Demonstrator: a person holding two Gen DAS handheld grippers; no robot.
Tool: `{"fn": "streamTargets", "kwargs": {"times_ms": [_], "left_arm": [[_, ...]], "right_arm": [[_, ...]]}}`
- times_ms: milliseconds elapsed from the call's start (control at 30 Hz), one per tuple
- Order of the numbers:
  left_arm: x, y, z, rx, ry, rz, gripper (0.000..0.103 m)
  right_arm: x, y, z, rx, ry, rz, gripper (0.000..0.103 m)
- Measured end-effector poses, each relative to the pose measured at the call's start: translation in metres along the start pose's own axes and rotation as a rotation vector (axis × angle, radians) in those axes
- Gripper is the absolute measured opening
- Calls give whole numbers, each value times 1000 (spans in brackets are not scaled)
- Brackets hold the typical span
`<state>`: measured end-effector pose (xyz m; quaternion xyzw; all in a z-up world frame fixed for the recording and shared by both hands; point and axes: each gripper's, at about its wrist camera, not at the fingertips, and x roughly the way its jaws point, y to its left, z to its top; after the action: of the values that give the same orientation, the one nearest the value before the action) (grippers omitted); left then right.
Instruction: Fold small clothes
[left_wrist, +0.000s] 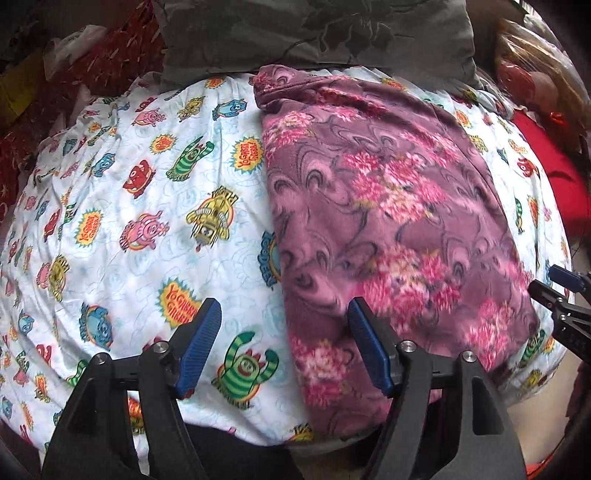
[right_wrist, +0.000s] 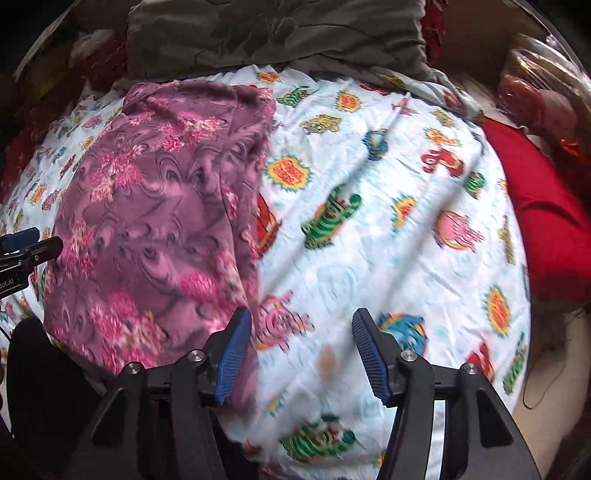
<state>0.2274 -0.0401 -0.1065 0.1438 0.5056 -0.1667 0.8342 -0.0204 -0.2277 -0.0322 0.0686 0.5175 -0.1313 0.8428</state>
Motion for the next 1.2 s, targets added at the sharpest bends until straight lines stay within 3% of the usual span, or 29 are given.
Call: {"fn": "streamTargets", "kwargs": {"times_ms": [133,300,567,733,867,1200], "left_arm": [[-8,3,-9,4,-5,4,71],[-18,5,-17,18,-18,13,71],[-32,6,-31,45,-66,62,71],[-40,11,-45,43,-131,89,75],[-41,15,-51,38,-134,76,75],[-42,14,-59,35,-118,51,75]], "right_arm": [[-16,-5,-11,41,12,-10,60],[-35,-4,-31,46,-19,-23,74],[-44,12,-41,18,-47,-40,76],[-58,22,-37,0,-129,-58,80],[-68,30,-38,-25,-205,-56,87],[-80,33,-33,-20,-255,-49,92]]}}
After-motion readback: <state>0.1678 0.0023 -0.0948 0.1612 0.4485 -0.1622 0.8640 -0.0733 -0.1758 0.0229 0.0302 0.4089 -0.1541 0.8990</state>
